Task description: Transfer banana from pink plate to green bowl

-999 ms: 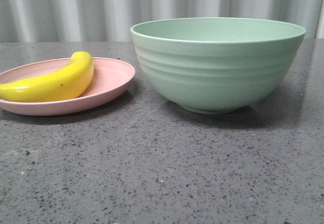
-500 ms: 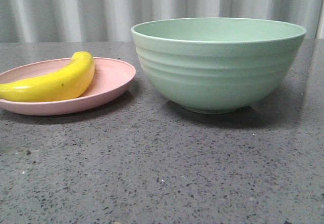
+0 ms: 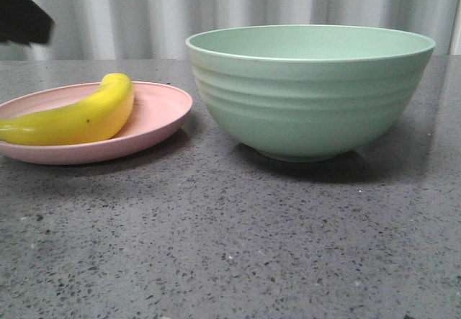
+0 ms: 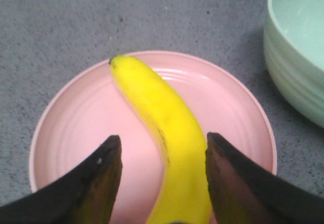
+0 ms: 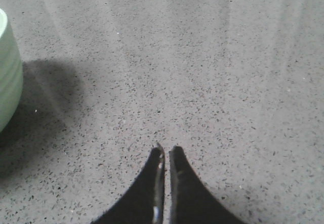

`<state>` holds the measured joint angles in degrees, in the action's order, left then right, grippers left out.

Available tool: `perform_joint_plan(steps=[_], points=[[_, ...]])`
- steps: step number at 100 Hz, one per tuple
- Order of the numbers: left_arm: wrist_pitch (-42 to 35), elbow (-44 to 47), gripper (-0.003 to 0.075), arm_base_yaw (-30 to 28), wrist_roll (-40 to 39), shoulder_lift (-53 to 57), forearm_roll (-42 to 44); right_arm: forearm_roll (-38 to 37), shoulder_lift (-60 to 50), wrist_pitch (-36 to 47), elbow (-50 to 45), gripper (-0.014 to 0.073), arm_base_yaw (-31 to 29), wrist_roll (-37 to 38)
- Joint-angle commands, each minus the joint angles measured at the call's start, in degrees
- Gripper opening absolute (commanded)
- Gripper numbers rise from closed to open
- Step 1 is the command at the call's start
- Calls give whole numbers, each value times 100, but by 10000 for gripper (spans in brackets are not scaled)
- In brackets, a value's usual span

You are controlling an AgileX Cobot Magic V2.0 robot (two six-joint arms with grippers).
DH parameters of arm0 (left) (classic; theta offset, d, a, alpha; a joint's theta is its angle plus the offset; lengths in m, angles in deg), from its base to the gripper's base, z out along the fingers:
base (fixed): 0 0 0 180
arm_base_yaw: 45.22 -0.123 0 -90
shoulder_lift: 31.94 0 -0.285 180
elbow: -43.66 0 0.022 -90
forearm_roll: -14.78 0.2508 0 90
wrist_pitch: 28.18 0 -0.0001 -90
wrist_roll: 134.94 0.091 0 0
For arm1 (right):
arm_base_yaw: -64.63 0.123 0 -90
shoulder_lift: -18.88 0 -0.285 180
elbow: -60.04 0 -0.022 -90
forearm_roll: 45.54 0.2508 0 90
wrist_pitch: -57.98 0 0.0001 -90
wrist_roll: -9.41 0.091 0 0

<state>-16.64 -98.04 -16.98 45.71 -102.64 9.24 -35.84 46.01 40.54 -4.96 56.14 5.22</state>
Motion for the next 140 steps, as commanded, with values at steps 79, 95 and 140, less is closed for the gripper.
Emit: perform_joint_plan(steps=[79, 95, 140], points=[[223, -640, 168, 340, -65, -1249, -400, 17, 94, 492, 216, -71, -15, 5], [213, -640, 118, 340, -65, -1249, -400, 17, 94, 347, 295, -71, -15, 5], [596, -1344, 118, 678, 23, -565, -400, 17, 941, -1355, 1854, -17, 224, -633]])
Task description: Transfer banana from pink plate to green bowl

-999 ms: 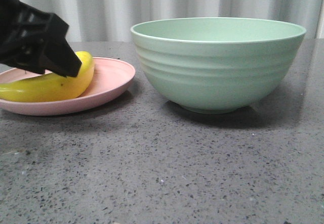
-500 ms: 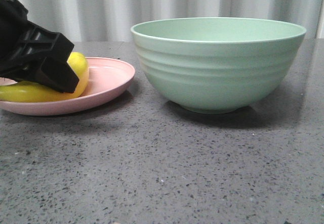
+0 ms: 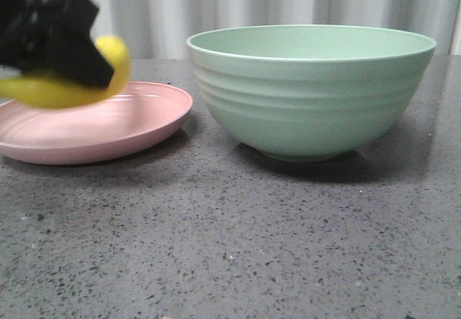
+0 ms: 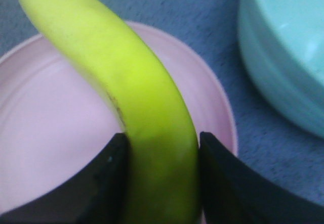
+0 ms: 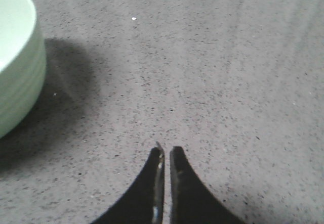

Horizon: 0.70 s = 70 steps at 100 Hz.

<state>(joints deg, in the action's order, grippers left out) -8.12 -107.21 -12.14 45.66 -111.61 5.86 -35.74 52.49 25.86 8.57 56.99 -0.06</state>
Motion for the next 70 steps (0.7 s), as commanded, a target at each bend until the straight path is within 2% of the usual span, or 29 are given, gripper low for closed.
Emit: perform_joint_plan(steps=[1, 14, 28, 38, 51, 70], points=[[-239, -446, 118, 237, 28, 332, -62, 8, 338, 88, 532, -10, 180, -105], [21, -804, 118, 658, 28, 407, -62, 17, 746, 124, 1056, 144, 691, -105], [145, -982, 118, 1128, 28, 407, -62, 262, 1283, 410, 1515, 262, 1465, -105], [128, -982, 118, 1437, 28, 407, -110, 803, 1738, 433, 1894, 311, 1914, -70], [107, -982, 118, 1811, 28, 407, -122, 1881, 2438, 352, 2453, 386, 2142, -40], [18, -982, 118, 2160, 28, 312, -226, 3047, 3464, -81, 3152, 391, 2210, -40]])
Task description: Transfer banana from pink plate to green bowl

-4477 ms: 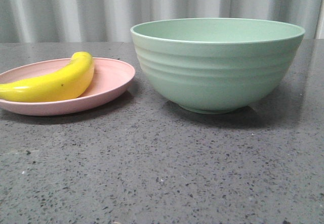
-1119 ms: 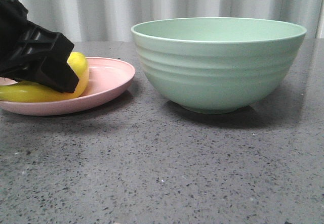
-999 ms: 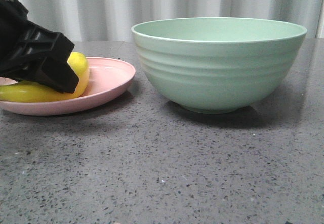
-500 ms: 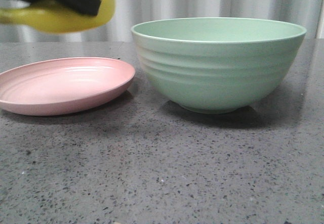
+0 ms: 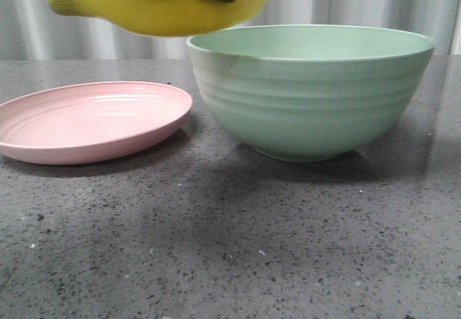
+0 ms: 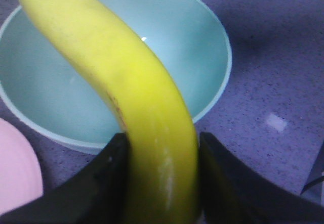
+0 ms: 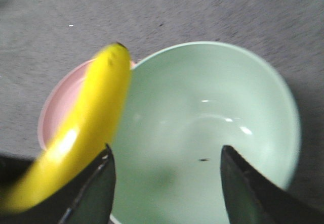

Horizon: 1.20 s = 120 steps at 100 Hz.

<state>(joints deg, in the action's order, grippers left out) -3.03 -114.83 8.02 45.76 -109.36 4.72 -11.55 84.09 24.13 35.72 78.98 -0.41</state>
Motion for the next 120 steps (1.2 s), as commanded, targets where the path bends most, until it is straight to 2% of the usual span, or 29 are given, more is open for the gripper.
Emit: perform_joint_plan(steps=[1, 23, 85, 92, 100, 109, 115, 120], points=[[-491, -220, 118, 168, 18, 83, -111, 660, 339, 45, 460, 391, 11, -5], [-578, -220, 118, 263, 18, 4, -236, 1362, 1212, -421, 1004, 387, 45, -5], [-734, -220, 118, 263, 18, 4, -236, 1625, 1864, -332, 1146, 382, 320, -203], [-734, -220, 118, 263, 18, 4, -236, 1625, 1864, -344, 1146, 327, 320, -203], [-723, -220, 141, 263, 18, 4, -236, 1625, 1864, -400, 1146, 184, 320, -210], [-723, -220, 233, 263, 18, 4, -236, 1625, 1864, -412, 1146, 33, 320, -219], [-723, -220, 313, 252, 18, 4, -236, 1625, 1864, -383, 1146, -36, 320, -219], [-734, -220, 340, 242, 18, 4, -236, 1625, 1864, -383, 1146, -71, 320, -219]])
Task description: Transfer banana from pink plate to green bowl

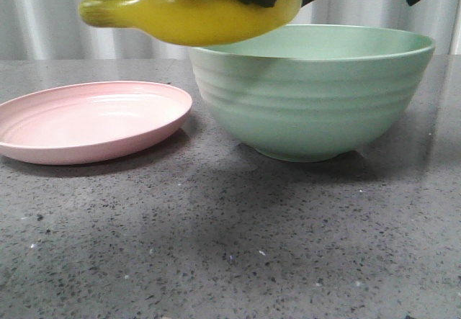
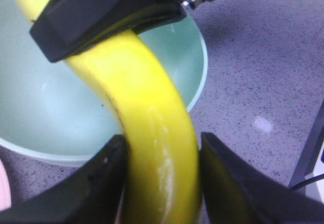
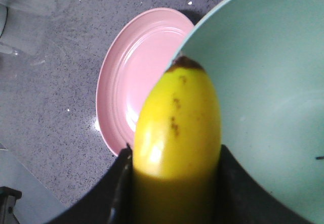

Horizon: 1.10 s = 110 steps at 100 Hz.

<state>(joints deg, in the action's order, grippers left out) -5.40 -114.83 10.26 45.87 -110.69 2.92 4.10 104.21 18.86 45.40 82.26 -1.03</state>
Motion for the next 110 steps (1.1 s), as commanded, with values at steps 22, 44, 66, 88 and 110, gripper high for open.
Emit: perform_joint_plan(steps=[22, 44, 66, 88, 110], points=[[-535, -329, 345, 19, 7, 232, -45, 48, -172, 128, 375, -71, -42, -157], [-545, -518, 344, 19, 7, 419, -45, -401, -197, 391, 818, -71, -639, -658], [-660, -543, 344, 19, 7, 488, -56, -1214, 2, 1293, 827, -71, -757, -910], [-671, -543, 344, 19, 7, 488, -56, -1239, 407, 1265, 827, 31, -757, -910], [-679, -543, 344, 19, 7, 476, -56, -1239, 464, 1253, 827, 324, -746, -910]])
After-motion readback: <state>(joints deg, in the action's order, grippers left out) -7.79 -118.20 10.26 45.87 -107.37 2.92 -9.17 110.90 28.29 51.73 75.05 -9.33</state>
